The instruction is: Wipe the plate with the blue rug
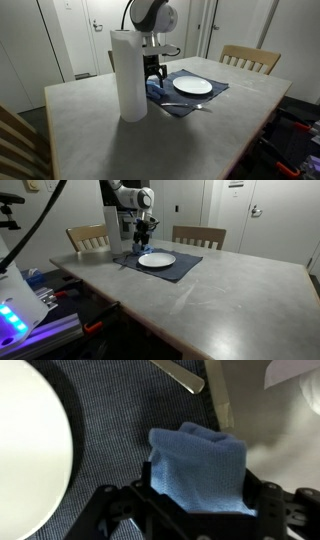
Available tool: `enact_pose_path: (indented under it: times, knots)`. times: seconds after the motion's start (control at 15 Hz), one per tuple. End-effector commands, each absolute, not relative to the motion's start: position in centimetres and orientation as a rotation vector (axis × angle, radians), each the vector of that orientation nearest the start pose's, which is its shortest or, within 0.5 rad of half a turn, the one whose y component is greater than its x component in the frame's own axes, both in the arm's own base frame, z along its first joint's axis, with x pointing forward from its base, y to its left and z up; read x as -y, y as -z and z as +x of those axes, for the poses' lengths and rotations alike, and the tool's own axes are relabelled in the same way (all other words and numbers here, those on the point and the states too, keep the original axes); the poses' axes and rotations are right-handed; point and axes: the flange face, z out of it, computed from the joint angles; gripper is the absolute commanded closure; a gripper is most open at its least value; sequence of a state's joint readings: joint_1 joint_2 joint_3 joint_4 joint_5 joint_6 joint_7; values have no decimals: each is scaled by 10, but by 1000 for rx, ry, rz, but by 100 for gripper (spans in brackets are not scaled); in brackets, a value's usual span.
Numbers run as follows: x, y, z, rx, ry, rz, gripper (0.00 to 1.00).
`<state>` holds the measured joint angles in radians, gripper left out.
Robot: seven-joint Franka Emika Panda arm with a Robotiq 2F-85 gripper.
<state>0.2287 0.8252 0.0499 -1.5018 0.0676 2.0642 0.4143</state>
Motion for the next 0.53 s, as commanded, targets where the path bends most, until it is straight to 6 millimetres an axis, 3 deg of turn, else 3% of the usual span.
enact_pose_path:
  times: [0.0, 0.47]
  knots:
    - [-182, -159, 659, -330, -446, -3102, 48]
    - [-176, -168, 660, -316, -447, -3086, 98]
